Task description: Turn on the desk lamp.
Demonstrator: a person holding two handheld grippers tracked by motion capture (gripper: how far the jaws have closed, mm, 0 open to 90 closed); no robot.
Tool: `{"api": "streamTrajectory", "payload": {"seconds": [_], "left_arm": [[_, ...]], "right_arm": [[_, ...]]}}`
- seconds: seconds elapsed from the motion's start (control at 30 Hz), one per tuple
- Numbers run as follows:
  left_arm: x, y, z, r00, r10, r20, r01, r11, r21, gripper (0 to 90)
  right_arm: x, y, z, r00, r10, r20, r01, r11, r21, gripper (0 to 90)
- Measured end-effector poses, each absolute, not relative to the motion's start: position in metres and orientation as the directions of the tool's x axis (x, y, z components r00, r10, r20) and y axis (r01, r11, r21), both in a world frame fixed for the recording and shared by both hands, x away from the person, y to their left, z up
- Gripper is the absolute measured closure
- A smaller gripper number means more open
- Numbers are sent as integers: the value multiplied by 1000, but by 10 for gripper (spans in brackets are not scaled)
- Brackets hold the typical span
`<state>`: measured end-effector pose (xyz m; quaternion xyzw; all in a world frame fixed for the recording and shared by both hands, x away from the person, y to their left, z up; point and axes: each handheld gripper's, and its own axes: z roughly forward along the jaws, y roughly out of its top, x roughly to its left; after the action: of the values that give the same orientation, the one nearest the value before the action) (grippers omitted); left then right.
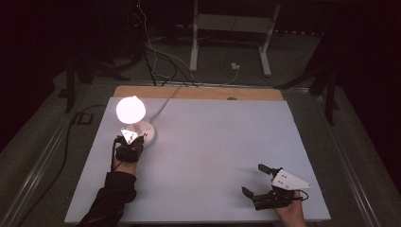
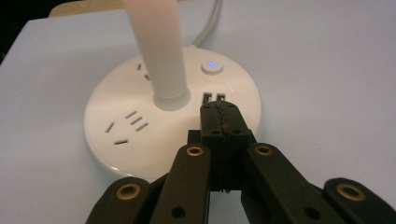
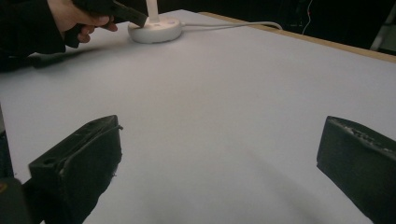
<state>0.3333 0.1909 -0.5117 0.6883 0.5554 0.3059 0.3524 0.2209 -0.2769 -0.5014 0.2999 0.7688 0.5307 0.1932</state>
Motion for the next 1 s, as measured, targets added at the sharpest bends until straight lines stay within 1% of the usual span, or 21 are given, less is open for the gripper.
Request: {"api": "streamTrajectory", "payload": {"seconds": [0.1,0.17,0.37,0.4,0.43,0.5,0.57,0.6,0.77,0.87,1.0], "left_arm": [[331,193,-505,186,983,11,537,-111,836,900],[330,193,-502,190,982,-4,539,-101,836,846],[328,192,-498,168,986,-16,549,-80,832,791],[328,191,-497,162,987,-17,549,-76,832,749],[327,191,-496,154,988,-17,549,-71,833,745],[326,190,-495,137,990,-16,547,-62,835,678],[324,189,-493,113,994,-4,547,-59,835,563],[324,189,-492,108,994,-11,545,-50,837,528],[323,189,-490,112,993,-20,555,-46,831,441],[322,190,-489,117,993,-20,565,-50,823,373],[320,189,-486,121,993,-1,577,-69,814,250]], "right_arm": [[222,-278,-502,-745,667,24,258,255,932,0],[221,-277,-502,-745,666,23,258,256,932,0],[221,-277,-501,-745,667,23,257,256,932,0],[221,-278,-501,-745,667,23,257,256,932,0],[221,-278,-501,-745,667,23,257,255,932,0],[221,-278,-501,-745,667,23,257,255,932,0],[221,-277,-501,-746,666,23,256,255,932,0],[221,-277,-501,-746,666,23,257,255,932,0],[221,-277,-501,-746,666,25,258,254,932,0],[222,-277,-502,-747,665,26,258,254,932,0],[222,-277,-502,-747,664,26,259,255,932,0]]}}
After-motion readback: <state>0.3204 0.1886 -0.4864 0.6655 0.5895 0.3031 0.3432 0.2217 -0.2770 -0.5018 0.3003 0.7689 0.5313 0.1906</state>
